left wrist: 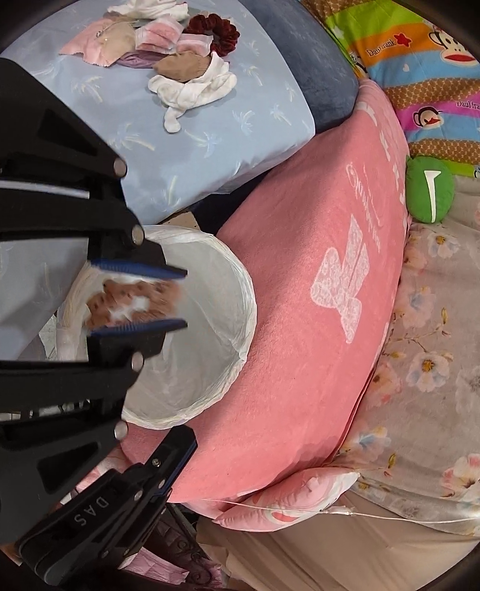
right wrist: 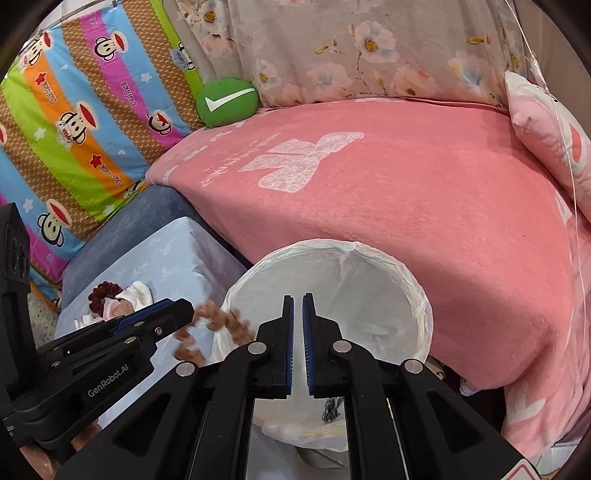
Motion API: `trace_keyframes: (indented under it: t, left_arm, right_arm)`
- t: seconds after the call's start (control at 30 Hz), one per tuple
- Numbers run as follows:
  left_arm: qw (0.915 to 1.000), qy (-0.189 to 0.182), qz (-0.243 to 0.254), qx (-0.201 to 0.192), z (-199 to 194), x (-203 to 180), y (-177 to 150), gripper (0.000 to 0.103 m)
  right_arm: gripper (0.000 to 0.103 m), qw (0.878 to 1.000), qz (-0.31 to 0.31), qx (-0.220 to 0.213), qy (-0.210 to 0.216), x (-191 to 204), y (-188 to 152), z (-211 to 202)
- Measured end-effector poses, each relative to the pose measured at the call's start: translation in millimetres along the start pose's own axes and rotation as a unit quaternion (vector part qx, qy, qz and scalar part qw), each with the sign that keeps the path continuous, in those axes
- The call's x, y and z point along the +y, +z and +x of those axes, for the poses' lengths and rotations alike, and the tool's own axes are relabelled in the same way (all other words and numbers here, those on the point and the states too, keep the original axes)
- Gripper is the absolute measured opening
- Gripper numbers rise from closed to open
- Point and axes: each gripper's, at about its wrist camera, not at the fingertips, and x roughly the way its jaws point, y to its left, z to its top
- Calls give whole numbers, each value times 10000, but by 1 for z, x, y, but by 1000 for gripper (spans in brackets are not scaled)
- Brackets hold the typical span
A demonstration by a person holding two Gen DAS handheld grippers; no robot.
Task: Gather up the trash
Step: 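Carry both held items over the white lined bin, then open both tools to drop the items into the bin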
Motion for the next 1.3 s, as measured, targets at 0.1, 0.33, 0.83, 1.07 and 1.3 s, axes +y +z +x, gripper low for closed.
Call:
trace_keyframes:
  t: [0.1,0.33,0.83,1.07,1.3]
  left_arm:
    - [9999,96,-69,-101,-1,2,0,59]
    - [9994,290,-169,-119,-2,12,0,61]
    - [9964,670,-462,-249,-23,42,-14,61]
    - [9938,866,-613,-341,-37,64,-20,62]
    - [9904,1036,-814,-422,-50,90,-26,63]
  right_arm:
    - [12,10000,15,-9,-8,-1,0,2]
    - [20,10000,-62,-43,15,5,2,2]
    - [26,9987,-414,35,279,47,-6,3]
    - [30,9972,-618,81,415,74,-10,5]
    - [31,9948,-846,143,553,103,-15,9]
